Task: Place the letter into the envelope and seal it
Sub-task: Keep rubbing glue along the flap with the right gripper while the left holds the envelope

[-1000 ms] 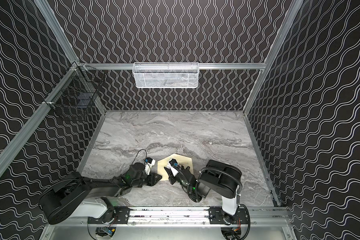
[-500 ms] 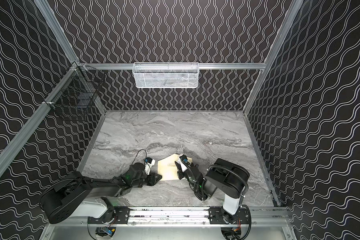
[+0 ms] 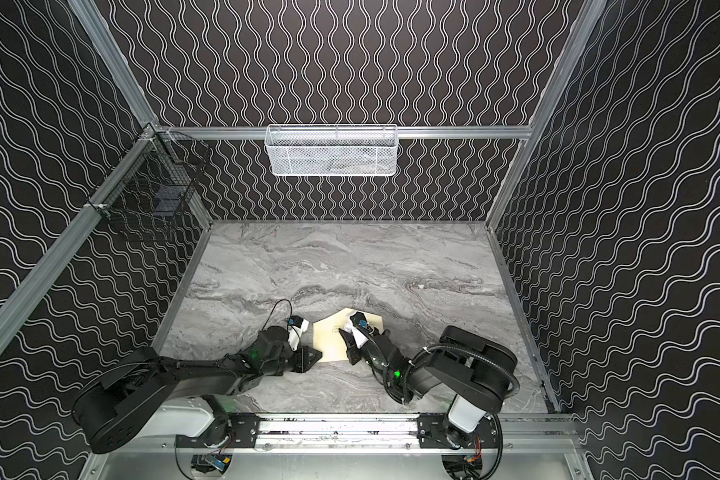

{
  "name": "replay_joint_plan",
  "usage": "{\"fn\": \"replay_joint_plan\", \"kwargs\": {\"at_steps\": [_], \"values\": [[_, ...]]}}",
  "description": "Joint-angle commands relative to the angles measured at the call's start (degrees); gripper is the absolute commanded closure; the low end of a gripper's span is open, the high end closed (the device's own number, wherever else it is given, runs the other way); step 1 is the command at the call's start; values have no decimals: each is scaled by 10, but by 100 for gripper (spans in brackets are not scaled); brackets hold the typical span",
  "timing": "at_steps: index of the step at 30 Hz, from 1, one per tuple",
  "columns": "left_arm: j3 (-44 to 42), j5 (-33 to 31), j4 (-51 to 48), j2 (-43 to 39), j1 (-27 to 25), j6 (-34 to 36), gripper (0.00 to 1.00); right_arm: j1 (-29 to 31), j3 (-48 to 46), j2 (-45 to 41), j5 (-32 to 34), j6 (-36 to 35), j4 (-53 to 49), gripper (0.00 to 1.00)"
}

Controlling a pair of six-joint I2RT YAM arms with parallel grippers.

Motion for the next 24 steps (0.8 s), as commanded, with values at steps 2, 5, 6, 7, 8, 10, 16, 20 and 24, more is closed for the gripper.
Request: {"fn": "replay_joint_plan", "kwargs": {"at_steps": [2,5,6,7,8,10,16,20,24], "values": [[-6,-28,-116,7,0,-6,77,2,-11,16,36,12,30,100],[-6,-28,-111,14,0,-7,77,-8,-25,36,58,6,56,100],[-7,-28,-111,14,0,-7,77,-14,-32,42,65,7,69,100],[-8,-29,-110,16,0,-8,77,-22,-40,46,70,9,77,100],[-8,-28,-110,15,0,-8,78,-29,-45,46,75,12,80,100],[-6,-29,-113,16,0,-6,77,-44,-53,36,81,14,74,100],[-6,-26,-105,27,0,-7,77,-78,-63,4,98,15,46,100],[-8,-25,-104,25,0,-7,77,-103,-66,-9,108,29,25,100],[-9,-25,-100,26,0,-6,77,-122,-75,-15,111,43,31,100]]}}
